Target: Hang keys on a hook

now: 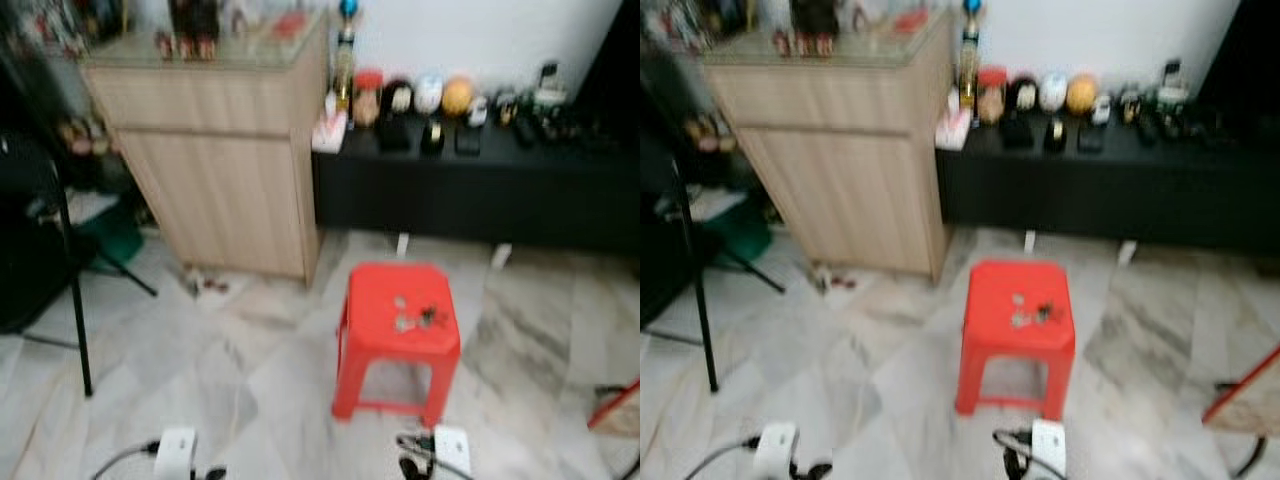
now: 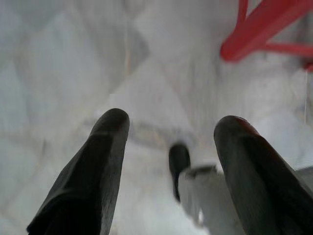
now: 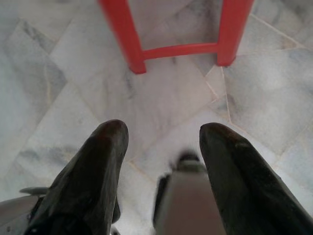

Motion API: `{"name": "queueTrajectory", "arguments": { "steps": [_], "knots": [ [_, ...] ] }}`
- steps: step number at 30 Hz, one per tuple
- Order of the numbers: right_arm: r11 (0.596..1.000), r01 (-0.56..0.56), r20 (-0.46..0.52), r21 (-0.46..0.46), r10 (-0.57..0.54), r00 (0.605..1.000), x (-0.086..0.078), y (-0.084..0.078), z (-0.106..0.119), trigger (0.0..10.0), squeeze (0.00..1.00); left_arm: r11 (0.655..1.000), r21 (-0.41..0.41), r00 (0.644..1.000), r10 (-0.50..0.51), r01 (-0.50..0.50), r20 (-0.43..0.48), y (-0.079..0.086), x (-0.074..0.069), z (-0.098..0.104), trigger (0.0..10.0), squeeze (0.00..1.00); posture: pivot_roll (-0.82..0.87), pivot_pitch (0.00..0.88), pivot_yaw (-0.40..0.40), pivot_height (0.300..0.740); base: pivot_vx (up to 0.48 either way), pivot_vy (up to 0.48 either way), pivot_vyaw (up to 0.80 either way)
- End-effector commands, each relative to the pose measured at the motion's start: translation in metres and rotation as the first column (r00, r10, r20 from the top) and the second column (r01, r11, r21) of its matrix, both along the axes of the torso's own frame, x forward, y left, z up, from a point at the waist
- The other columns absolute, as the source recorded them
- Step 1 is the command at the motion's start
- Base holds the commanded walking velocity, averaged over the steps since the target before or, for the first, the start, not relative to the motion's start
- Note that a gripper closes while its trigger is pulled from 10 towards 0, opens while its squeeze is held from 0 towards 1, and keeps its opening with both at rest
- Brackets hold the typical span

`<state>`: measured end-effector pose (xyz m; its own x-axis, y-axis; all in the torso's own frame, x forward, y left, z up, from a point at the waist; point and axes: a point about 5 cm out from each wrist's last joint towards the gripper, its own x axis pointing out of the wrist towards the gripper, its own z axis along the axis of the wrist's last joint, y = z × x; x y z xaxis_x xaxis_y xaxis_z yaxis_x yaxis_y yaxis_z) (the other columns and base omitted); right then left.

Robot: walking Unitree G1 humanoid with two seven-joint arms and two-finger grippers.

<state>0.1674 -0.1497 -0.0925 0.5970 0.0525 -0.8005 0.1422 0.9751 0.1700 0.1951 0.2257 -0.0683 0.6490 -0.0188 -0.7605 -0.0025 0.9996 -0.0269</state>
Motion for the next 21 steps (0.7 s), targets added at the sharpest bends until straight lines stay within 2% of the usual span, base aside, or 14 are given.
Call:
{"name": "queueTrajectory", "arguments": {
  "steps": [1,18,21],
  "knots": [
    [1.0,0.008,-0.024,-0.019,-0.009,1.0,-0.0058,-0.0074,-0.0025,10.0,0.0,1.0,-0.025,1.0,0.006,-0.006,-0.028,-0.0069,-0.0075,-0.0058,10.0,0.0,0.02,0.018,0.033,0.74,0.356,0.0,0.0],
    [0.999,0.036,-0.019,-0.012,-0.036,0.999,-0.0053,-0.0097,-0.0021,10.0,0.0,0.999,-0.031,1.0,0.007,-0.007,-0.027,-0.0083,-0.0071,-0.0058,10.0,0.0,0.02,0.016,0.028,0.74,0.356,0.0,0.0],
    [0.999,0.042,-0.02,-0.009,-0.042,0.999,-0.0053,-0.0098,-0.0021,10.0,0.0,1.0,-0.029,1.0,0.006,-0.007,-0.028,-0.0085,-0.0073,-0.006,10.0,0.0,0.02,0.017,0.027,0.74,0.349,0.0,-0.64]
  ]
}}
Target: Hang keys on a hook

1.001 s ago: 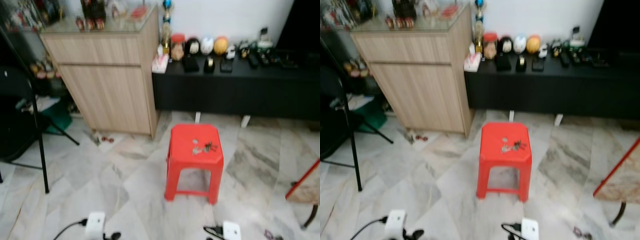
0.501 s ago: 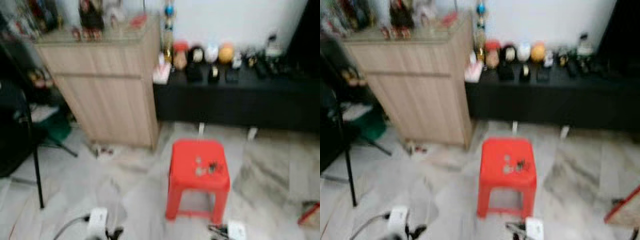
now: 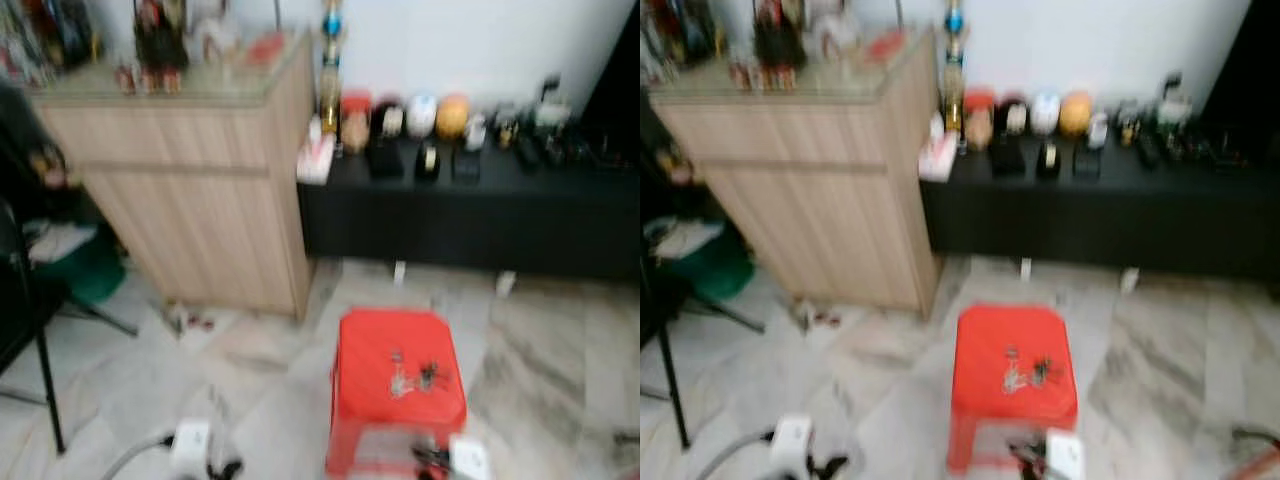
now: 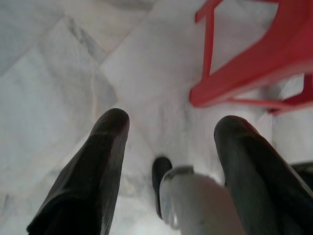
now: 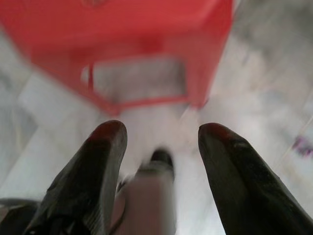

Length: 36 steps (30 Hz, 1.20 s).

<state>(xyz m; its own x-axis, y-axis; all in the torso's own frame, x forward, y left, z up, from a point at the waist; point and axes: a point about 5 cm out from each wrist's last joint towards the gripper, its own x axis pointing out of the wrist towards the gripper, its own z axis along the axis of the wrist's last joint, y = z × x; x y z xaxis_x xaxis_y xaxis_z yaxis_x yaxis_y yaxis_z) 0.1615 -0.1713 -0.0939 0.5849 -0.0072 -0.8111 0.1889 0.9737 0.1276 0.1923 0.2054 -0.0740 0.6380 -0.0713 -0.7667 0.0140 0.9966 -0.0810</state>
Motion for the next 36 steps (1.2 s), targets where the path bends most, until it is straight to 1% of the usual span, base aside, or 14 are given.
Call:
{"name": "queueTrajectory", "arguments": {
  "steps": [1,4,10,12,17,18,21,22,24,25,27,28,31,36],
  "knots": [
    [1.0,-0.002,-0.004,0.031,0.002,1.0,0.0,0.012,-0.001,10.0,0.0,0.999,0.026,1.0,0.024,-0.023,-0.015,0.012,-0.005,0.0,10.0,0.0,0.02,0.018,0.026,0.74,0.334,0.0,-0.71],
    [1.0,-0.01,-0.005,0.021,0.01,1.0,0.001,0.011,-0.001,10.0,0.0,0.999,0.029,1.0,0.025,-0.024,-0.014,0.012,-0.004,0.0,10.0,0.0,0.02,0.019,0.024,0.74,0.294,0.0,0.0],
    [1.0,-0.014,0.012,0.004,0.014,1.0,0.003,0.01,0.001,10.0,0.0,0.999,0.032,0.999,0.037,-0.037,-0.01,0.012,-0.005,-0.001,10.0,0.0,0.02,0.02,0.023,0.74,0.0,0.0,0.0],
    [1.0,-0.012,0.033,-0.022,0.013,0.999,0.008,0.008,0.003,10.0,0.0,0.999,0.03,0.999,0.039,-0.038,-0.01,0.012,-0.005,-0.001,10.0,0.0,0.02,0.022,0.023,0.74,0.0,0.0,0.0],
    [0.999,0.027,0.142,-0.042,-0.021,0.99,0.03,0.003,0.016,10.0,0.0,0.999,0.027,0.999,0.039,-0.039,-0.009,0.011,-0.006,-0.001,10.0,0.0,0.01,0.022,0.021,0.74,0.0,0.0,0.0],
    [0.998,0.03,0.189,-0.054,-0.02,0.982,0.04,0.003,0.022,10.0,0.0,0.999,0.026,0.999,0.04,-0.04,-0.008,0.011,-0.006,-0.001,10.0,0.0,0.01,0.022,0.019,0.74,0.0,0.0,0.0],
    [0.997,0.039,0.256,-0.073,-0.019,0.966,0.053,0.001,0.031,10.0,0.0,0.999,0.024,0.999,0.042,-0.042,-0.005,0.01,-0.006,-0.001,10.0,0.0,0.01,0.025,0.017,0.74,0.0,0.0,0.0],
    [0.996,0.055,0.303,-0.071,-0.031,0.952,0.061,0.0,0.037,10.0,0.0,0.999,0.025,0.999,0.042,-0.042,-0.005,0.01,-0.006,-0.001,10.0,0.0,0.01,0.028,0.015,0.74,0.0,0.0,0.0],
    [0.992,0.055,0.351,-0.114,-0.012,0.936,0.071,-0.005,0.045,10.0,0.0,0.999,0.022,0.999,0.047,-0.047,-0.003,0.01,-0.006,-0.001,10.0,0.0,0.01,0.028,0.012,0.74,0.0,0.0,0.0],
    [0.983,0.069,0.426,-0.168,0.01,0.905,0.084,-0.024,0.06,10.0,0.0,0.999,0.021,0.999,0.049,-0.049,-0.004,0.01,-0.007,-0.002,10.0,0.0,0.02,0.024,0.008,0.74,0.0,0.0,0.0],
    [0.978,0.074,0.469,-0.193,0.026,0.883,0.09,-0.032,0.068,10.0,0.0,0.999,0.021,0.999,0.049,-0.049,-0.005,0.009,-0.008,-0.002,10.0,0.0,0.02,0.021,0.007,0.74,0.0,0.0,0.0],
    [0.977,0.078,0.508,-0.198,0.034,0.861,0.094,-0.034,0.073,10.0,0.0,0.999,0.021,0.999,0.051,-0.051,-0.008,0.009,-0.009,-0.003,10.0,0.0,0.02,0.02,0.006,0.74,0.0,0.0,0.0],
    [0.971,0.089,0.555,-0.222,0.051,0.831,0.097,-0.037,0.081,10.0,0.0,0.998,0.02,0.998,0.054,-0.054,-0.012,0.009,-0.01,-0.003,10.0,0.0,0.02,0.024,0.003,0.74,0.0,0.0,0.0],
    [0.967,0.112,0.591,-0.23,0.048,0.805,0.099,-0.039,0.086,10.0,0.0,0.998,0.018,0.999,0.054,-0.053,-0.01,0.009,-0.01,-0.003,10.0,0.0,0.01,0.028,0.005,0.74,0.0,0.0,0.0]
  ]
}}
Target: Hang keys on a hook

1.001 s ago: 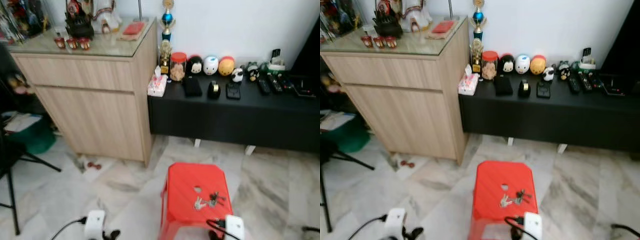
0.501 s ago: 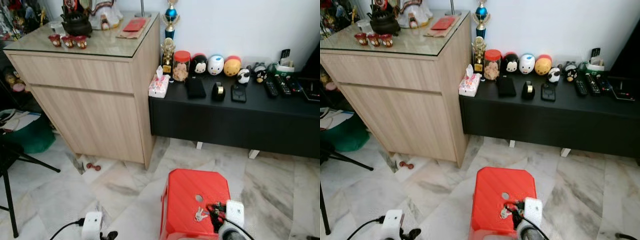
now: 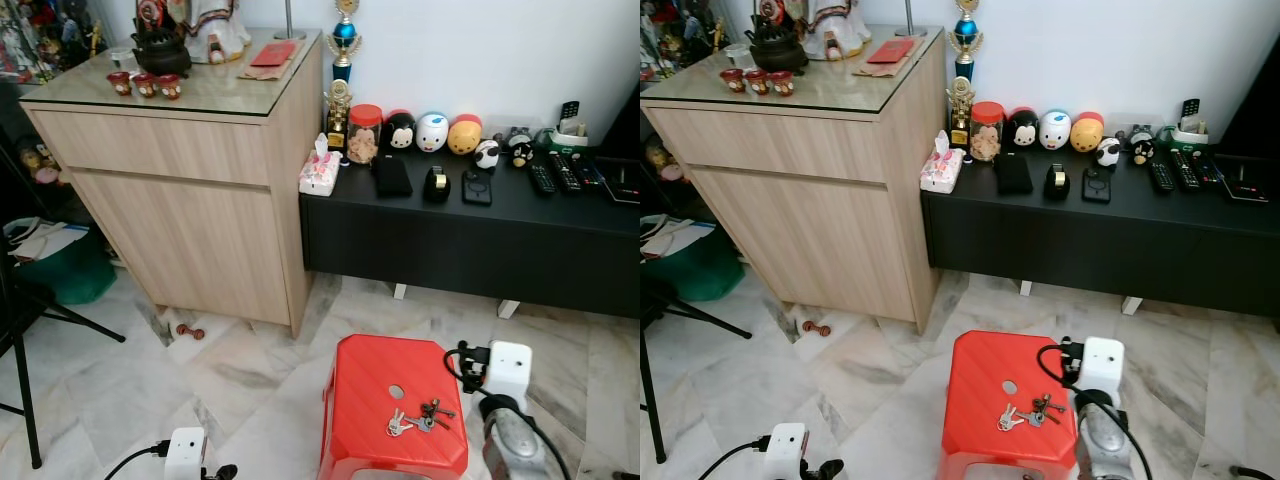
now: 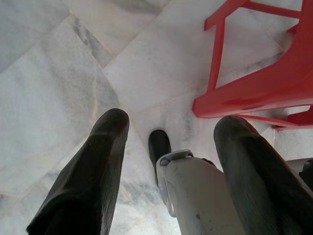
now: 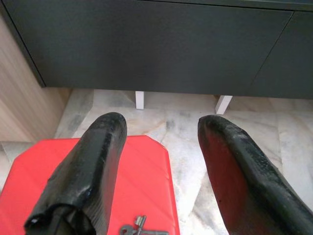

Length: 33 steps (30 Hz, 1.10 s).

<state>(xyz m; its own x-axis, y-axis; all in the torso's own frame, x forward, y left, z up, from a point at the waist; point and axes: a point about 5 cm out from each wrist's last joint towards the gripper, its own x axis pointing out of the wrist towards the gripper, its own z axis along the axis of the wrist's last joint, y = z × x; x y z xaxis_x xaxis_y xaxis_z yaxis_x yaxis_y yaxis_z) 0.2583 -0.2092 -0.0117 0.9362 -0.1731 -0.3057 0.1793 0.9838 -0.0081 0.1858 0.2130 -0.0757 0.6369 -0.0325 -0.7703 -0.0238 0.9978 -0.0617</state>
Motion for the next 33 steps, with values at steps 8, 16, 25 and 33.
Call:
{"name": "queueTrajectory", "arguments": {
  "steps": [8,16,25,33],
  "knots": [
    [0.999,0.017,0.083,-0.031,-0.014,0.996,0.011,0.003,0.014,10.0,0.0,1.0,-0.001,1.0,0.008,-0.008,-0.006,0.002,-0.004,-0.002,10.0,0.0,0.02,0.014,0.007,0.74,0.0,0.0,0.0],
    [0.999,0.017,0.061,-0.035,-0.015,0.998,0.013,0.007,0.014,10.0,0.0,1.0,0.001,1.0,0.006,-0.006,-0.006,0.003,-0.004,-0.002,10.0,0.0,0.02,0.002,0.01,0.74,0.0,0.0,0.0],
    [0.999,0.028,0.042,-0.031,-0.027,0.999,0.015,0.011,0.013,10.0,0.0,1.0,0.002,1.0,0.001,-0.001,-0.009,0.003,-0.005,-0.002,10.0,0.0,0.02,0.0,0.009,0.69,0.0,0.0,0.0],
    [0.998,0.035,0.027,-0.047,-0.034,0.999,0.015,0.01,0.012,10.0,0.0,1.0,0.002,1.0,0.004,-0.004,-0.007,0.003,-0.004,-0.001,10.0,0.0,0.02,0.009,0.008,0.69,0.0,0.0,0.0]
  ]
}}
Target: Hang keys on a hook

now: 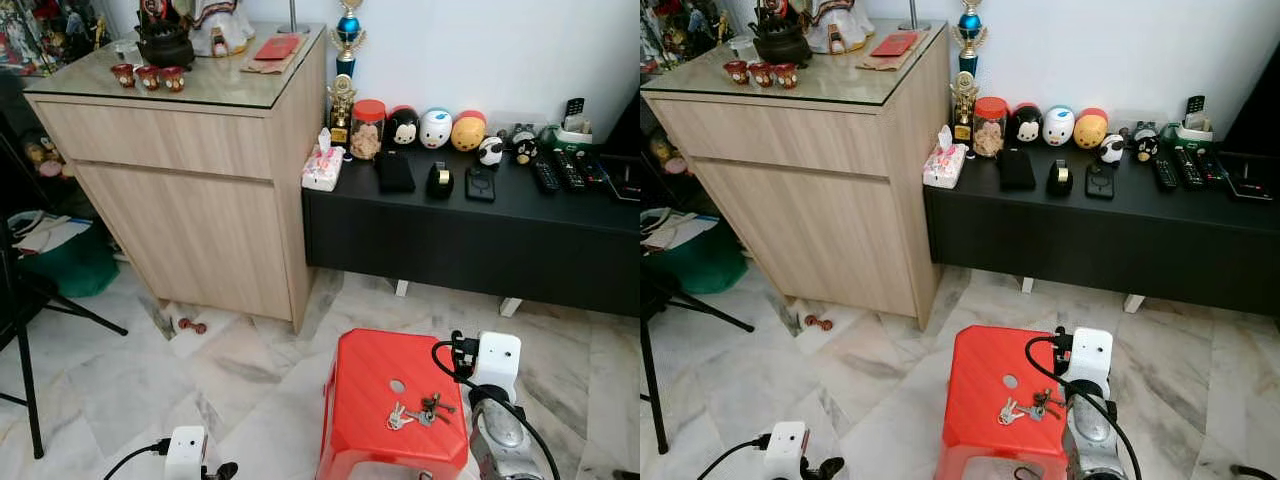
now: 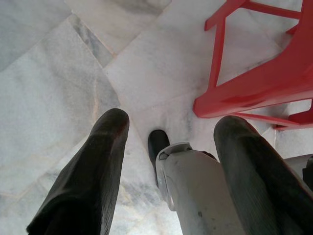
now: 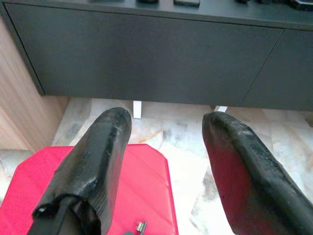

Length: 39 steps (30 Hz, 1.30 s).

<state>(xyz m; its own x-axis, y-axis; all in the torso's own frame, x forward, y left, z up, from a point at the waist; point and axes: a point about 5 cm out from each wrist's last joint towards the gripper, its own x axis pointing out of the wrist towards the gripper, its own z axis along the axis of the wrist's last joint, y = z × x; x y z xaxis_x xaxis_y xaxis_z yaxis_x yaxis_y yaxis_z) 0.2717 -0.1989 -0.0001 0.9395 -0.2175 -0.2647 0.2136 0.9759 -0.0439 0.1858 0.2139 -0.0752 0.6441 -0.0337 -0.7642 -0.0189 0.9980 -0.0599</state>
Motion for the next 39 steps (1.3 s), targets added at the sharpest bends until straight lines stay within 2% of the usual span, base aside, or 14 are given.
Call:
{"name": "queueTrajectory", "arguments": {
  "steps": [1,12,16,21,39],
  "knots": [
    [1.0,0.002,-0.009,-0.001,-0.002,1.0,0.001,0.0,0.0,10.0,0.0,1.0,0.0,1.0,0.009,-0.009,-0.017,0.002,-0.004,-0.002,10.0,0.0,0.02,0.009,0.008,0.69,0.0,0.0,0.0],
    [1.0,-0.015,-0.08,0.01,0.015,0.997,-0.002,0.006,-0.008,10.0,0.0,1.0,-0.002,1.0,0.013,-0.013,-0.021,0.003,-0.005,-0.002,10.0,0.0,0.03,0.025,0.013,0.69,0.0,0.0,0.0],
    [0.999,-0.023,-0.08,0.024,0.025,0.996,-0.001,0.009,-0.009,10.0,0.0,1.0,-0.001,1.0,0.011,-0.011,-0.021,0.003,-0.004,-0.002,10.0,0.0,0.02,0.028,0.014,0.665,0.0,0.0,0.0],
    [0.999,-0.038,-0.097,0.007,0.038,0.995,-0.003,0.01,-0.011,10.0,0.0,1.0,-0.003,1.0,0.01,-0.01,-0.022,0.003,-0.004,-0.002,10.0,0.0,0.02,0.033,0.016,0.665,0.0,0.0,0.0],
    [0.997,-0.06,-0.157,0.046,0.067,0.985,-0.007,0.017,-0.02,10.0,0.0,1.0,-0.003,1.0,0.008,-0.008,-0.026,0.004,-0.003,-0.001,10.0,0.0,0.03,0.04,0.024,0.665,0.0,0.0,0.0]
  ]
}}
